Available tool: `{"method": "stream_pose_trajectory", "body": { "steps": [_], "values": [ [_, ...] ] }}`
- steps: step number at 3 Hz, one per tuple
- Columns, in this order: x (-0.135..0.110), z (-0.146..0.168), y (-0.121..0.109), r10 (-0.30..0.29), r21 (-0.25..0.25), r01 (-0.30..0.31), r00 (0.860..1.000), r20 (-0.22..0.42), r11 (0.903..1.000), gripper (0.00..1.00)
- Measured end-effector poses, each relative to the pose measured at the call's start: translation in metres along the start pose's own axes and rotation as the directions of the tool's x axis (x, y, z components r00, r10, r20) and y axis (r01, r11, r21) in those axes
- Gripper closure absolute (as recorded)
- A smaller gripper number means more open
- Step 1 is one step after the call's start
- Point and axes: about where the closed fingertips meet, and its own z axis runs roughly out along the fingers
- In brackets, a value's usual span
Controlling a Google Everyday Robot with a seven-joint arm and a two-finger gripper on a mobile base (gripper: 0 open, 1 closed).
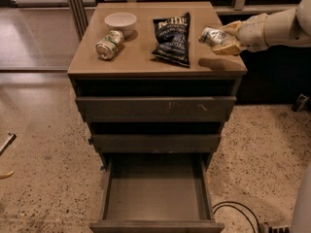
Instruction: Pick redbull can from bottom drawer and place on counter
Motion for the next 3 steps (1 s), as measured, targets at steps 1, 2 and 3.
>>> {"method": "stream_pose_trajectory", "body": {
  "steps": [1,2,3],
  "values": [
    [0.008,0.013,0.002,0.041,-0.023,-0.043,0.998,-0.055,0.9988,0.81],
    [0.014,0.02,0.003,0.059,-0.047,-0.063,0.994,-0.097,0.9969,0.58],
    [0.019,0.023,0.005,0.065,-0.074,-0.074,0.991,-0.121,0.9944,0.35]
  ]
}}
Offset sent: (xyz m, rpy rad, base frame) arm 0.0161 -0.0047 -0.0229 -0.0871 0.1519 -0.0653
